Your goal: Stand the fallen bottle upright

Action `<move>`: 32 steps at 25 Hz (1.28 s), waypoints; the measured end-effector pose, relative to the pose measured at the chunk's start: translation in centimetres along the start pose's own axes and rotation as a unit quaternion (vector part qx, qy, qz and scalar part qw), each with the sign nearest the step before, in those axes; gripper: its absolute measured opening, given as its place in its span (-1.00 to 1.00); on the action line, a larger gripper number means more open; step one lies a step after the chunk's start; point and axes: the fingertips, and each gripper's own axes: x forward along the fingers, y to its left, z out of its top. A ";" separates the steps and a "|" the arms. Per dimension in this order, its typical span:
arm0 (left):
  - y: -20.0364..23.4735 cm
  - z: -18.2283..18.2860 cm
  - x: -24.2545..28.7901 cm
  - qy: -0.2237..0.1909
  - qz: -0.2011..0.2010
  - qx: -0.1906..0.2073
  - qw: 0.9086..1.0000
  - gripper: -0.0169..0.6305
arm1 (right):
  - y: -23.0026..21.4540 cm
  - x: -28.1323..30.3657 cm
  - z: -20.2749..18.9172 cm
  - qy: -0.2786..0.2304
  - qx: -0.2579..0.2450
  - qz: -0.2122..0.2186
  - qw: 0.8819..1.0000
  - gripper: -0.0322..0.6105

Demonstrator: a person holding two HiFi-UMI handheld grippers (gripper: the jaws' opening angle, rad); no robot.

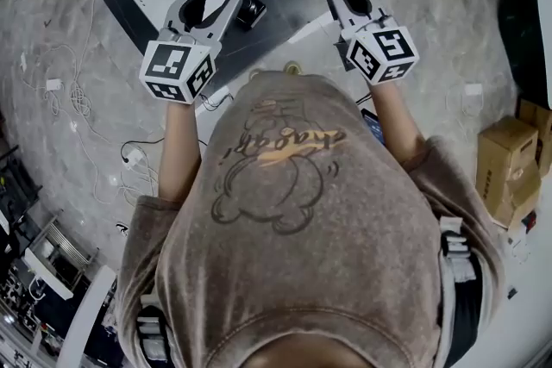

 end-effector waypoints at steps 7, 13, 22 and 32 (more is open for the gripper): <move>0.7 -1.2 -1.3 -0.021 0.047 -0.010 0.999 -0.54 | 0.5 -0.3 -0.2 -0.003 -0.009 -0.007 1.000 -0.90; 1.6 -3.2 -2.1 -0.024 0.090 -0.033 0.995 -0.88 | 1.5 -0.3 -0.7 -0.002 -0.014 -0.003 1.000 -0.90; 2.3 -5.0 -2.2 -0.022 0.118 -0.066 0.991 -0.89 | 2.7 0.4 -1.8 0.007 -0.012 0.017 1.000 -0.90; 2.2 -5.1 -2.2 -0.026 0.117 -0.069 0.990 -0.89 | 3.1 0.4 -1.9 0.006 -0.014 0.023 1.000 -0.91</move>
